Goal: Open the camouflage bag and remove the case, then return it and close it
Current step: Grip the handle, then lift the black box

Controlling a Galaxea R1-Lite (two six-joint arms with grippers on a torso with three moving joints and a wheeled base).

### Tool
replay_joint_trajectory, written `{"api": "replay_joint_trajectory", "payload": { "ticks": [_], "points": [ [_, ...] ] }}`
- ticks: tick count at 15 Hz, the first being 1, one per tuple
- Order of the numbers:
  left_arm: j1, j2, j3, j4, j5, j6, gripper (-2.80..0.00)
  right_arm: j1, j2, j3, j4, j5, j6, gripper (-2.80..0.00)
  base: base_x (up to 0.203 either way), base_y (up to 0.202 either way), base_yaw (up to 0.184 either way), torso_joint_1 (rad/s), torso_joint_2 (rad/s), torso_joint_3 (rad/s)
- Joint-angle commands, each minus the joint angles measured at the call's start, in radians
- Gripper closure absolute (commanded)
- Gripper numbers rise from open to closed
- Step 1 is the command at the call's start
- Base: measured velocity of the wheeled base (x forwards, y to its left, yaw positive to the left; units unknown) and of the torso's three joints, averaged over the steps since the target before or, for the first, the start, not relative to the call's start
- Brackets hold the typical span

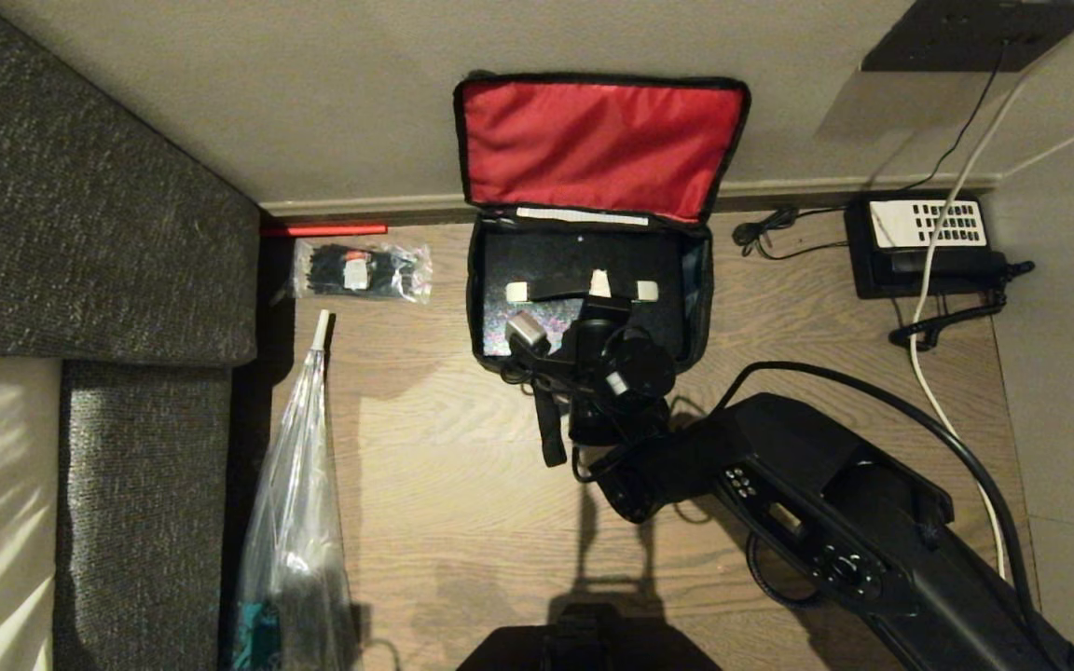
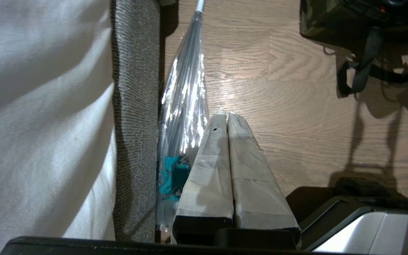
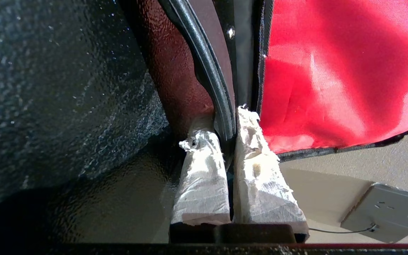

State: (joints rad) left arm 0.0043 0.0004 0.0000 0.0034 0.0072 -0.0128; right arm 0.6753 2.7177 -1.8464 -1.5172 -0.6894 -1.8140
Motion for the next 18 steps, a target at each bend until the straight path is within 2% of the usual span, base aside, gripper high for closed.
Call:
{"api": "replay_joint_trajectory", "payload": {
  "ticks": [1,18],
  "points": [
    [0.000,-0.002,0.003,0.000,0.001,-0.001,0.00,0.001,0.001,-0.004,-0.013,-0.001,-0.008,0.00,0.000,0.000,0.000,0.000,0.00,0.000],
    [0.000,-0.002,0.003,0.000,0.001,-0.001,0.00,0.003,0.020,-0.028,-0.013,-0.001,-0.008,0.00,0.000,0.000,0.000,0.000,0.00,0.000]
  ]
}}
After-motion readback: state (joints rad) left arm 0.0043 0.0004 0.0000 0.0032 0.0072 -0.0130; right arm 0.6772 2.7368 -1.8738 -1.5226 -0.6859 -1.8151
